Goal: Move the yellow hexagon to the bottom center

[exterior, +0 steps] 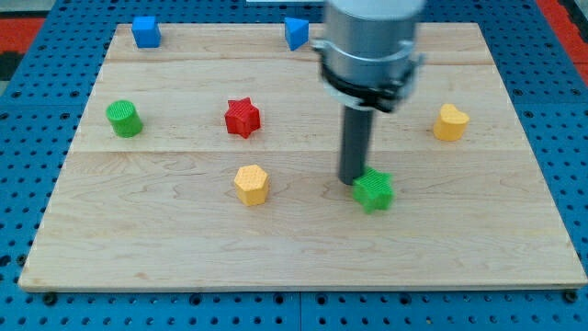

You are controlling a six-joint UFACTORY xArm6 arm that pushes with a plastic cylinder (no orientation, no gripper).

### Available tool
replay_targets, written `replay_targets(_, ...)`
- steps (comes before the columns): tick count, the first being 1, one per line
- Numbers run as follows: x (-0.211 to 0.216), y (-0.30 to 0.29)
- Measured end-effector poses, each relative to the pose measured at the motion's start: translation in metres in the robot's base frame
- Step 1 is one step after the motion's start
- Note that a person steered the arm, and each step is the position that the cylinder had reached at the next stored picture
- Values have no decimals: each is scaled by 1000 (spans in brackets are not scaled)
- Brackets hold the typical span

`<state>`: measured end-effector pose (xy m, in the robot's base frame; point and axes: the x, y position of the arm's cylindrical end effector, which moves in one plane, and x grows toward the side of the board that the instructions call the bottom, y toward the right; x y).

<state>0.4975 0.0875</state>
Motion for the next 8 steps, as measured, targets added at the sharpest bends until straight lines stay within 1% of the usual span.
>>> replay_targets(1,25,57)
replay_targets(2,20,28)
replay_targets(3,-11,-48)
replay_targets(4,-26,-107)
replay_targets(6,10,-186)
replay_targets(8,-11,-190)
